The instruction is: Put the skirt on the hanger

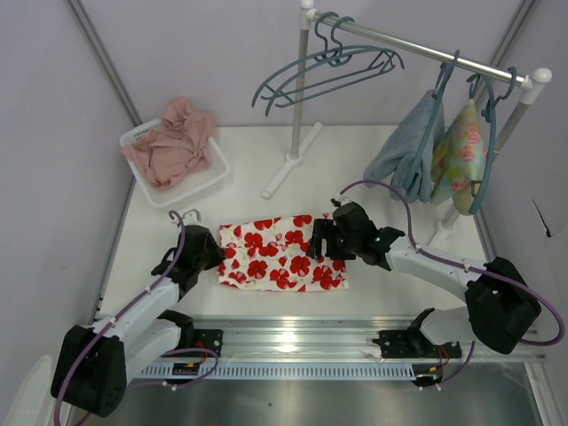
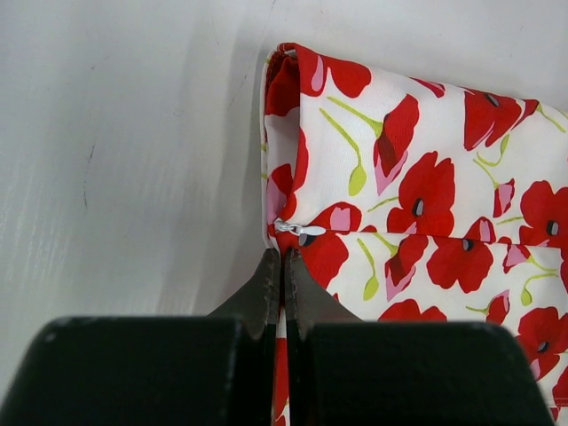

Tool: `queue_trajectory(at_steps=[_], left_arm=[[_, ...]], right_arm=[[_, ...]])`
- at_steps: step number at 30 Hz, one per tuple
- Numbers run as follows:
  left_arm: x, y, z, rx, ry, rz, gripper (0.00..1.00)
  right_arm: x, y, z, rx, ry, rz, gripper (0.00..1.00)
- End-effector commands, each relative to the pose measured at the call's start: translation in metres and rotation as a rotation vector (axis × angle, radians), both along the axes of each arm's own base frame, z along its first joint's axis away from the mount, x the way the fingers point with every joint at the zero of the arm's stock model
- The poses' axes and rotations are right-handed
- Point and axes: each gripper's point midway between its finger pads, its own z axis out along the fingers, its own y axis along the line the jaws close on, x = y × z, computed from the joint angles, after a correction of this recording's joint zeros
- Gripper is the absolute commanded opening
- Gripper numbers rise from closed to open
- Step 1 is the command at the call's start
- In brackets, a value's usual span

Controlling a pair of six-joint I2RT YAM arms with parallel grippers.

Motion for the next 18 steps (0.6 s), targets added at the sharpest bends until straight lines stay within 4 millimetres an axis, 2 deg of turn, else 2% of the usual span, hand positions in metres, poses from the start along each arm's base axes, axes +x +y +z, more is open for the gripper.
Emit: queue_trajectory(at_steps=[1,5,10,16,18], left_arm=[[0.012,0.002,0.015,-0.001,-0.044,0.023,0.0],[0.012,-0.002,0.011,-0.014,-0.034,0.007,0.0],[0.012,-0.017,0.004,-0.064,-0.021,-0.026,0.0],[0.011,-0.031,-0.004,-0.075,0.007,-0.049,0.0],[0.015,-0.044,0.001,-0.086,-0.021,-0.082,0.0]], right_arm=[[0.006,0.001,-0.001,0.002,-0.022,-0.02,0.81],[0.007,0.0,-0.004,-0.007,-0.02,-0.032,0.81],[0.01,0.001,-0.004,-0.002,-0.021,-0.038,0.82],[0.015,0.024,-0.011,0.061,0.001,-0.01,0.81],[0.018,0.03,-0.012,0.063,0.008,-0.008,0.8]])
